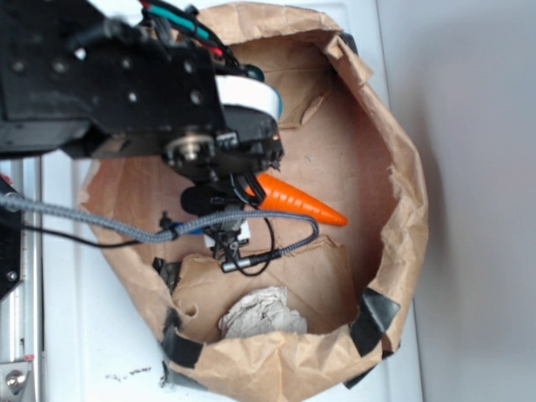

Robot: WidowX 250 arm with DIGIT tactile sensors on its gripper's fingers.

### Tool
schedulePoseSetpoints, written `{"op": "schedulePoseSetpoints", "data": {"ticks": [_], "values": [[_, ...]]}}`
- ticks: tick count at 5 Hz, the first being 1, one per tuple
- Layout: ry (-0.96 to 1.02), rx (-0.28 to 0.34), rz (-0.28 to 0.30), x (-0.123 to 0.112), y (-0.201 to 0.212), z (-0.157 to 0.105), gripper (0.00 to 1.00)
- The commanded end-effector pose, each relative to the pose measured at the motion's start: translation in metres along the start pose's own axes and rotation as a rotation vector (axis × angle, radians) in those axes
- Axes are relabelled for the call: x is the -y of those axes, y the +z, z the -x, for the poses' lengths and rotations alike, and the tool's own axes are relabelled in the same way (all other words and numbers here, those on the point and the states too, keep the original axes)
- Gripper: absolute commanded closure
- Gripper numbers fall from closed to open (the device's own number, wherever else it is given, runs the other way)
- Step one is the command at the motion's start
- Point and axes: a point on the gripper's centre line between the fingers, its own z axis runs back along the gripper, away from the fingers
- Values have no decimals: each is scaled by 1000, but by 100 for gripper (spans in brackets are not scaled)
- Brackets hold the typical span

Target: Grab the carrot.

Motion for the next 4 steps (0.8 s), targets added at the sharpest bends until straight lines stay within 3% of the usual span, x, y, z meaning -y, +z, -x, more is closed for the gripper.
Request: {"op": "schedulePoseSetpoints", "data": {"ticks": [1,4], "values": [[26,77,-59,-2,-15,-15,0],[-9,141,-139,18,-45,-10,0]]}}
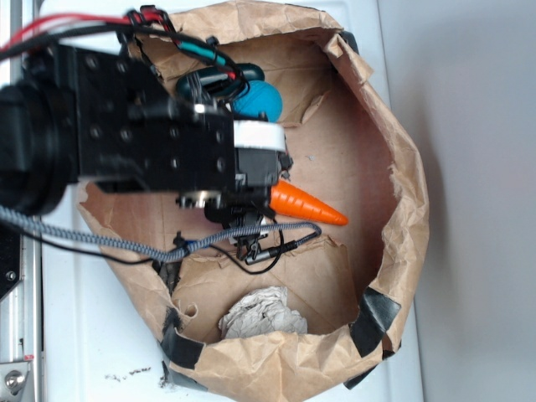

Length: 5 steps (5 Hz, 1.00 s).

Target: Grab the carrot.

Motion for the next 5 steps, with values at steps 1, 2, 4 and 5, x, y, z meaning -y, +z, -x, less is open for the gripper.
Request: {"op": "schedulePoseSetpoints", "data": {"ticks": [1,2,4,5], "values": [[-100,98,16,11,2,-1,0],[-101,83,12,11,2,-15,0],[-92,84,13,8,-1,-30,100],[-86,84,21,4,1,-32,100]]}}
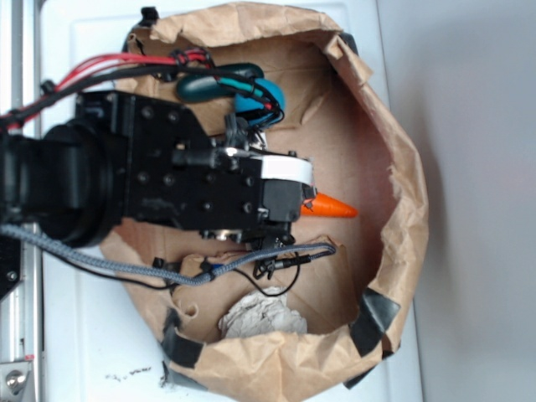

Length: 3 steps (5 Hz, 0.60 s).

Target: Grab the carrot.

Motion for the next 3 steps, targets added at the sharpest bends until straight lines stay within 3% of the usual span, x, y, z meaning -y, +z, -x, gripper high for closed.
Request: {"op": "schedulePoseSetpoints", "data": {"ticks": [1,2,3], "values": [[21,44,17,-8,12,-16,100],[39,33,60,-13,48,-15,100],[79,-23,110,-22,97,-16,100]]}}
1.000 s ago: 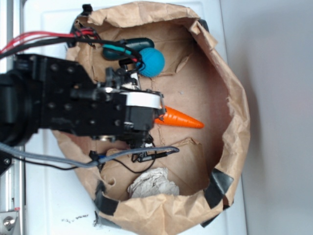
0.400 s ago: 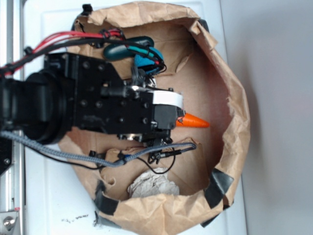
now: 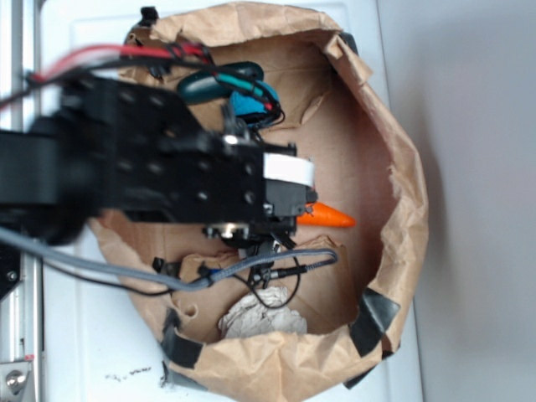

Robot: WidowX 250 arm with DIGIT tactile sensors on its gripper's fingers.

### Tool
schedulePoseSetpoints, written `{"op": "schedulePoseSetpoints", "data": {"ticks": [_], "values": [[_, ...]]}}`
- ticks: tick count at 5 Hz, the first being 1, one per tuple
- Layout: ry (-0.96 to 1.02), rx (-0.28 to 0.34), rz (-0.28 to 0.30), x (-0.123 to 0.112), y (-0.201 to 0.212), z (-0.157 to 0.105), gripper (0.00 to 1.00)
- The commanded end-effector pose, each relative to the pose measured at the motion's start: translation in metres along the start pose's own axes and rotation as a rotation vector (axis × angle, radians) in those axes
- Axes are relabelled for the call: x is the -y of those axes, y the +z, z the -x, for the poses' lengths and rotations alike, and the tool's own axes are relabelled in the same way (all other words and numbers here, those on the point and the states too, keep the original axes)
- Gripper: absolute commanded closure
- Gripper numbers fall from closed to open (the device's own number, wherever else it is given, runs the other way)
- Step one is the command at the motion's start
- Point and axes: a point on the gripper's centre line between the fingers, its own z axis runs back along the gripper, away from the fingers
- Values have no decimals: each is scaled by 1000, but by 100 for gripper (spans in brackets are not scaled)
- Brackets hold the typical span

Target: Grab the carrot.

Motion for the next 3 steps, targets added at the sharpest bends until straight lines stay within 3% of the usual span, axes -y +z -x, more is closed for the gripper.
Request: {"op": "schedulePoseSetpoints", "data": {"ticks": [1,2,3], "values": [[71,-17,79,-14,105,-17,100],[73,-12,112,-16,142,-17,100],[81,-13,75,-15,158,-18,100]]}}
